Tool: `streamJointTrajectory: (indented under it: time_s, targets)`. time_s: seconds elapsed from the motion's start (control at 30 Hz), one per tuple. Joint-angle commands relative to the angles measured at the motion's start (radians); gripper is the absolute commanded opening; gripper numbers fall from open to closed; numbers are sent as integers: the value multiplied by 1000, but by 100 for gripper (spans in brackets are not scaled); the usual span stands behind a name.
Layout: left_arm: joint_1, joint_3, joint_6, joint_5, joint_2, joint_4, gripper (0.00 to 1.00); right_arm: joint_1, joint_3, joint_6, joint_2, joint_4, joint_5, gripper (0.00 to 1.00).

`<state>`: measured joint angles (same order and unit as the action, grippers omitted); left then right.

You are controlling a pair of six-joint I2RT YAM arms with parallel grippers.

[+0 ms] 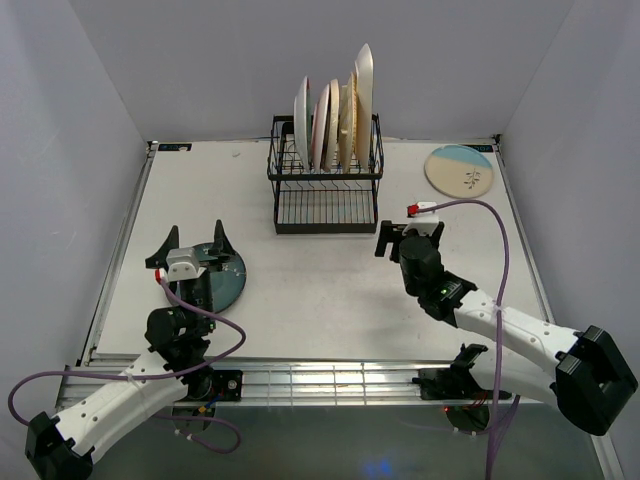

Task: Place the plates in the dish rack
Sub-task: Move the plate to the center of the board.

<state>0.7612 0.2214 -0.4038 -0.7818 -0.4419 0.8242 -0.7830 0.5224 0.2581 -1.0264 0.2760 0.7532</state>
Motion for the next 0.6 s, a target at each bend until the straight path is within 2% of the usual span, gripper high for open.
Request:
streamJointTrajectory:
  time_s: [0.0, 0.2, 0.43, 0.57]
  targets:
    - [-3, 15, -7, -8, 9, 13, 98, 39, 59, 26, -49, -30, 8, 90]
    - [-3, 22, -7, -14, -3, 9, 98, 44, 134, 46, -112, -92, -29, 90]
    - [-3, 24, -6, -13, -17, 7, 98, 44, 154, 239, -96, -192, 211, 90]
    - [-3, 27, -7, -14, -26, 7, 98, 44, 209, 392, -135, -325, 342, 90]
